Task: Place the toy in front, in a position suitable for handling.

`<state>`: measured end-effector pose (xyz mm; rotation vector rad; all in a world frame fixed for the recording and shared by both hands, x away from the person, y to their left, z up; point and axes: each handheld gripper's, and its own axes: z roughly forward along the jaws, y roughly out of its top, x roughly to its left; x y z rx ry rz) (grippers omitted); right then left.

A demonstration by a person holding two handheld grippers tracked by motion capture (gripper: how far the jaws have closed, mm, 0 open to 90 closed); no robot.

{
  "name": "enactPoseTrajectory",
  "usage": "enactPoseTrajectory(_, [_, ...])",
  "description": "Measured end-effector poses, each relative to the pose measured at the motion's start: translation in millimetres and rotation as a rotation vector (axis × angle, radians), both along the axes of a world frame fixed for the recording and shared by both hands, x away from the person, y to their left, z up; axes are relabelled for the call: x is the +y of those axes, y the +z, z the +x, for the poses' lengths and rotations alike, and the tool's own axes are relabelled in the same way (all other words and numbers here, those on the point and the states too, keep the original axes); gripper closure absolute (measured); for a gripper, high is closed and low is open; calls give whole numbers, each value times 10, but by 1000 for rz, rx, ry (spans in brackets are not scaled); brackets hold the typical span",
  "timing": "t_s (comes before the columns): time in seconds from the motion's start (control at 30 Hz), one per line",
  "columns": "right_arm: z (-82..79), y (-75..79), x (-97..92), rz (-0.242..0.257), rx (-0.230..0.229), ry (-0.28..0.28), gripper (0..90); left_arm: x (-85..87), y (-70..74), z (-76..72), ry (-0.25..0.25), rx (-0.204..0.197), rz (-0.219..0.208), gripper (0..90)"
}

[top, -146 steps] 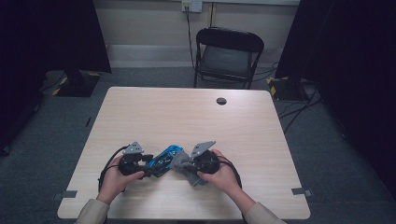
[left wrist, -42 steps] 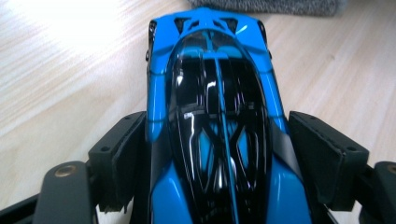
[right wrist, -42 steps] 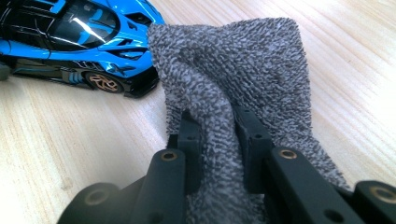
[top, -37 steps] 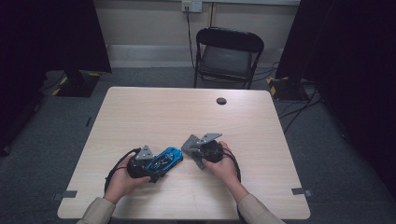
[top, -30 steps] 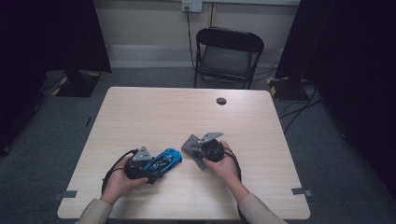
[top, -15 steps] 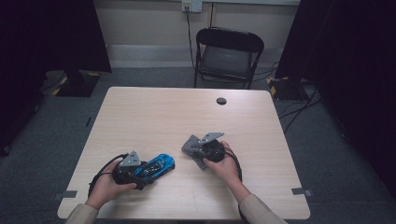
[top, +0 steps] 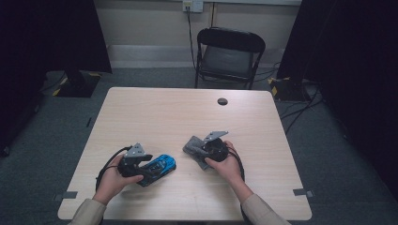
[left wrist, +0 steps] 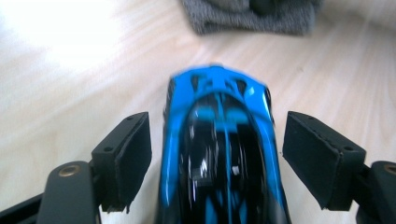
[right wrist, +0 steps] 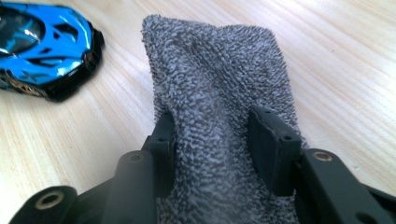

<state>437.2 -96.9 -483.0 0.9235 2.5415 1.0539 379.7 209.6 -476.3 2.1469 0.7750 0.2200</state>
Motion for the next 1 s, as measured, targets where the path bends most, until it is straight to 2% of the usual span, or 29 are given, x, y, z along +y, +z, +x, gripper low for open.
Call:
enactPoseTrajectory(0.03, [-17, 4, 29, -35, -14, 13, 572, -31, -10, 14, -3, 12, 6, 249])
enactPoseTrajectory(0.07, [-17, 4, 29, -35, -14, 13, 572, -56, -27, 19, 2, 15, 10, 249])
enactPoseTrajectory(0.13, [-33, 14, 45, -78, -36, 30, 663, -76, -72, 17, 0, 26, 14, 248])
enactPoseTrajectory(0.17, [-32, 23, 40, -85, -33, 32, 730, -70, -108, 3, -2, 20, 24, 227])
enactPoseTrajectory(0.3, [-20, 36, 42, -77, -19, 16, 790, -56, -97, -10, -5, 28, 38, 209])
enactPoseTrajectory(0.37, [-21, 41, 48, -77, -21, 18, 798, -68, -105, -19, -9, 16, 56, 209])
enactPoseTrajectory(0.4, [-36, 77, 75, -36, -5, 29, 809, -77, -108, -21, -7, 10, 61, 221])
enactPoseTrajectory(0.47, [-50, 104, 101, -16, -4, 36, 809, -84, -112, -19, -1, 15, 61, 221])
enactPoseTrajectory(0.53, [-95, 195, 230, 21, -10, 79, 809, -89, -116, -23, 5, 13, 61, 234])
enactPoseTrajectory(0.6, [-101, 215, 270, 28, -12, 87, 809, -93, -122, -22, 11, 19, 62, 233])
enactPoseTrajectory(0.63, [-90, 262, 381, 60, -11, 98, 809, -101, -128, -24, 5, 14, 76, 233])
enactPoseTrajectory(0.7, [-81, 273, 419, 67, -9, 99, 809, -105, -130, -28, 6, 12, 77, 233])
enactPoseTrajectory(0.8, [-29, 218, 574, 71, 35, 126, 809, -107, -134, -34, 9, 10, 74, 233])
enactPoseTrajectory(0.83, [-27, 174, 620, 51, 53, 137, 808, -107, -134, -36, 8, 10, 75, 233])
enactPoseTrajectory(0.87, [-39, 133, 659, 10, 59, 149, 808, -107, -135, -37, 8, 8, 76, 233])
enactPoseTrajectory(0.9, [-56, 96, 682, -10, 61, 164, 808, -106, -135, -37, 8, 8, 75, 233])
enactPoseTrajectory(1.0, [-117, 99, 651, -15, 78, 208, 809, -106, -135, -36, 7, 8, 75, 233])
